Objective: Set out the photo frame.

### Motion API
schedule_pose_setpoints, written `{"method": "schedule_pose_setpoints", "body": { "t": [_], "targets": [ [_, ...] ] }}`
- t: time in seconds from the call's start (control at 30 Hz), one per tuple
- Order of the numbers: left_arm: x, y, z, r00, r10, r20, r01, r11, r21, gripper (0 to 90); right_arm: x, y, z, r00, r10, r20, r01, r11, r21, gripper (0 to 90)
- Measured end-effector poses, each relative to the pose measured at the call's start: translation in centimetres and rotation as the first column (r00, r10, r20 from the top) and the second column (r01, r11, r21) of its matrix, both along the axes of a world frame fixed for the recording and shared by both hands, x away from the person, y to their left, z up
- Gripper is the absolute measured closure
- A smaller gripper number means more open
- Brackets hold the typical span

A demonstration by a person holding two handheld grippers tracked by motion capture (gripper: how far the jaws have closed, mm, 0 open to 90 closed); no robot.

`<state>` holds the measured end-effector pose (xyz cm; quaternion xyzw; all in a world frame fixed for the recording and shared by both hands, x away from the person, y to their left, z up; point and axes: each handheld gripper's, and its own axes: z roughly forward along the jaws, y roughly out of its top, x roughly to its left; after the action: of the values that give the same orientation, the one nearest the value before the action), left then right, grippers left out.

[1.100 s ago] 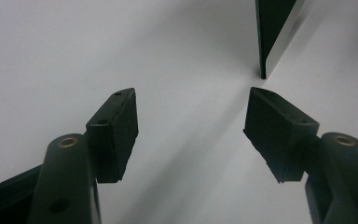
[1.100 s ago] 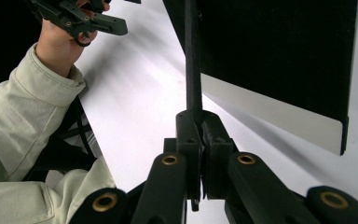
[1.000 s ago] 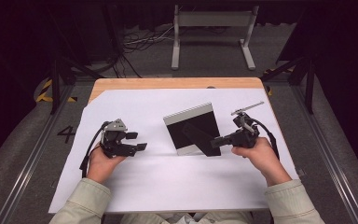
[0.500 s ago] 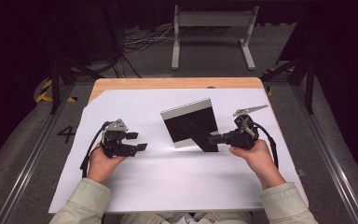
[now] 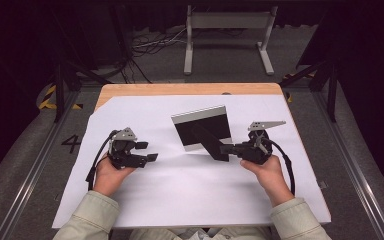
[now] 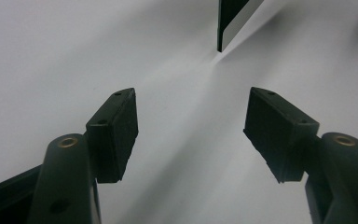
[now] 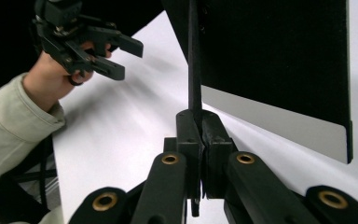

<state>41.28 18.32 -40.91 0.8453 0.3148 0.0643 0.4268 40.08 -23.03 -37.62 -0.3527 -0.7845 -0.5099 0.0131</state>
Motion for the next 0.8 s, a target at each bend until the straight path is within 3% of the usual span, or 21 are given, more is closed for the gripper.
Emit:
{"method": "schedule_pose_setpoints", "body": {
  "t": [0.1,0.27,0.53,0.73,0.8],
  "targets": [
    [0.0,0.0,0.0,1.0,-0.001,0.003,0.001,1.0,0.0,35.1,-0.1,0.1,-0.5,1.0,-0.001,-0.005,0.001,0.9997,-0.024,88.5],
    [0.0,0.0,0.0,1.0,0.0,0.002,0.0,1.0,-0.001,35.2,-0.3,-0.3,-0.8,1.0,0.0,-0.007,0.0,0.9997,-0.023,88.5],
    [0.0,0.0,0.0,1.0,0.001,0.001,-0.001,1.0,0.001,35.1,-1.2,-0.3,-1.2,0.9979,0.036,0.055,-0.031,0.9959,-0.085,88.3],
    [0.0,0.0,0.0,1.0,0.0,0.0,0.0,1.0,0.001,35.0,-2.1,-0.3,-1.6,0.9913,0.069,0.112,-0.054,0.9896,-0.133,88.3],
    [0.0,0.0,0.0,1.0,0.001,-0.001,-0.001,1.0,-0.003,35.1,-2.3,-0.4,-1.7,0.9908,0.073,0.114,-0.057,0.9888,-0.138,88.3]
  ]
}}
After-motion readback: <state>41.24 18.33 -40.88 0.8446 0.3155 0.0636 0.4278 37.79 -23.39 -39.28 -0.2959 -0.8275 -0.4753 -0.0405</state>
